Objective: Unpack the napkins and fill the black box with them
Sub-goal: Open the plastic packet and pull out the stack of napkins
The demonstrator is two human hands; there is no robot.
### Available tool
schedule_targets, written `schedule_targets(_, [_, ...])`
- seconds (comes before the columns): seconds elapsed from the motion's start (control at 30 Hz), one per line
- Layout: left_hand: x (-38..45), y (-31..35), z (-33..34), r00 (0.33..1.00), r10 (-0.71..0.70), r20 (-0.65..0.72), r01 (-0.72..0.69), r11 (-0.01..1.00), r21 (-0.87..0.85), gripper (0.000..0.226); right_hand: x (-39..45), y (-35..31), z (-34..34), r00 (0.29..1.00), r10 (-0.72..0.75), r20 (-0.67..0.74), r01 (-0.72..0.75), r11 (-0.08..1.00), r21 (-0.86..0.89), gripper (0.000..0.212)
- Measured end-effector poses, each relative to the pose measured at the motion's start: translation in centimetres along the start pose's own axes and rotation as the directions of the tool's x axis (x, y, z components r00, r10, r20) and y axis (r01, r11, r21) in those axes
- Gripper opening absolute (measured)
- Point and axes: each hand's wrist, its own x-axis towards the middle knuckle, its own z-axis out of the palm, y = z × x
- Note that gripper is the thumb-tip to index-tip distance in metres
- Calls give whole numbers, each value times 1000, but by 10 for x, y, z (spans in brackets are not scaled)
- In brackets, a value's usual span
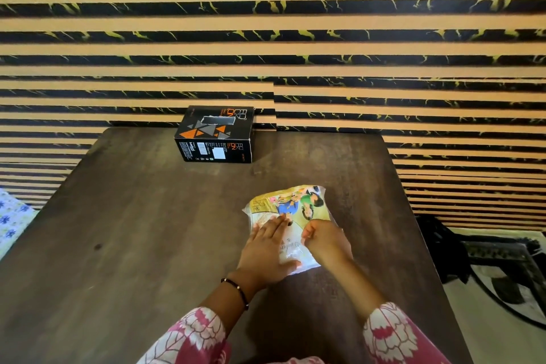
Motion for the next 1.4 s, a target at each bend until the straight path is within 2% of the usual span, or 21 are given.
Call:
schedule_targets(0.1, [0,-3,-1,1000,24,19,-24,999,-23,93,-12,5,-11,989,-149,-14,149,972,181,20])
schedule_targets(0.23, [2,-5,-15,999,34,40,-28,989,-147,91,-35,20,-27,959,-279,-48,283,935,215,10])
schedule_targets(0.33, [5,-2,-23,999,15,39,-8,987,-162,85,-56,36,-35,938,-345,2,342,931,124,10])
schedule_targets(0.47, [-3,13,-25,999,44,28,-44,999,-8,88,-75,64,-26,913,-405,43,408,907,-104,20])
schedule_targets(0.6, [-21,31,-18,985,168,35,-170,984,58,91,-80,77,-14,920,-362,148,388,890,-238,23])
schedule_targets(0.77, [-37,38,-9,964,264,38,-267,949,167,77,-87,82,-4,918,-348,188,394,848,-356,31])
schedule_targets(0.83, [-43,43,-6,967,248,56,-255,945,205,75,-90,81,-2,919,-350,181,393,850,-352,35])
schedule_targets(0.93, [-48,50,2,979,186,88,-202,954,224,67,-94,79,-3,908,-392,151,417,879,-231,45])
schedule_targets(1.03, [-50,56,8,982,146,118,-172,952,255,56,-97,82,-1,916,-366,166,385,917,-106,44])
schedule_targets(1.13, [-51,57,16,980,111,167,-161,932,323,51,-97,91,5,934,-282,219,313,942,-122,32])
schedule_targets(1.23, [-50,55,20,979,59,197,-124,935,334,49,-94,96,8,947,-244,208,274,953,-129,31])
schedule_targets(1.4, [-46,54,18,976,92,197,-153,933,326,32,-93,92,11,937,-300,177,327,933,-151,25])
